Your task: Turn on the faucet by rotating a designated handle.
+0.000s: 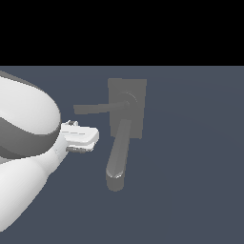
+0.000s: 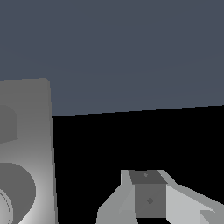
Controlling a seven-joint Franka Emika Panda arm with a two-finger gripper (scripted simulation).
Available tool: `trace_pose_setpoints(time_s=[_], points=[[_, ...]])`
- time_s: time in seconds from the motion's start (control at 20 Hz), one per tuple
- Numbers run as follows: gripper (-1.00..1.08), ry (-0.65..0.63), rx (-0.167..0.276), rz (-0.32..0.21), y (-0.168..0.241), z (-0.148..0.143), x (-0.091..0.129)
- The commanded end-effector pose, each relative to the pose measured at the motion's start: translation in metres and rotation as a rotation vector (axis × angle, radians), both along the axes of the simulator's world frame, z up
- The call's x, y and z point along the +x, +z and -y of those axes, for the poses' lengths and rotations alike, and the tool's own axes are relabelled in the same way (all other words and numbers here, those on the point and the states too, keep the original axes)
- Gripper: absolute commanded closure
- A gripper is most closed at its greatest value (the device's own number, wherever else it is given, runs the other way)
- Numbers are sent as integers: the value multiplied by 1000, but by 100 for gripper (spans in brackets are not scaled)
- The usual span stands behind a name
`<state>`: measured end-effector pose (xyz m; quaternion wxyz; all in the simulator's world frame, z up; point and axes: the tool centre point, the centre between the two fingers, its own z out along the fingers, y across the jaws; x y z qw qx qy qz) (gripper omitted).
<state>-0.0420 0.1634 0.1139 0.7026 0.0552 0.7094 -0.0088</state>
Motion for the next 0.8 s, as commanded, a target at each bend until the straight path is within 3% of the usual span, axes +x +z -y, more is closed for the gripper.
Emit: trace_pose_setpoints(time_s=[0.0,0.35,0.75], points=[[108,0,-16,0,-1,4,2],[108,-21,-82,2,-1,31,12],[108,-42,-84,3,1,44,12]])
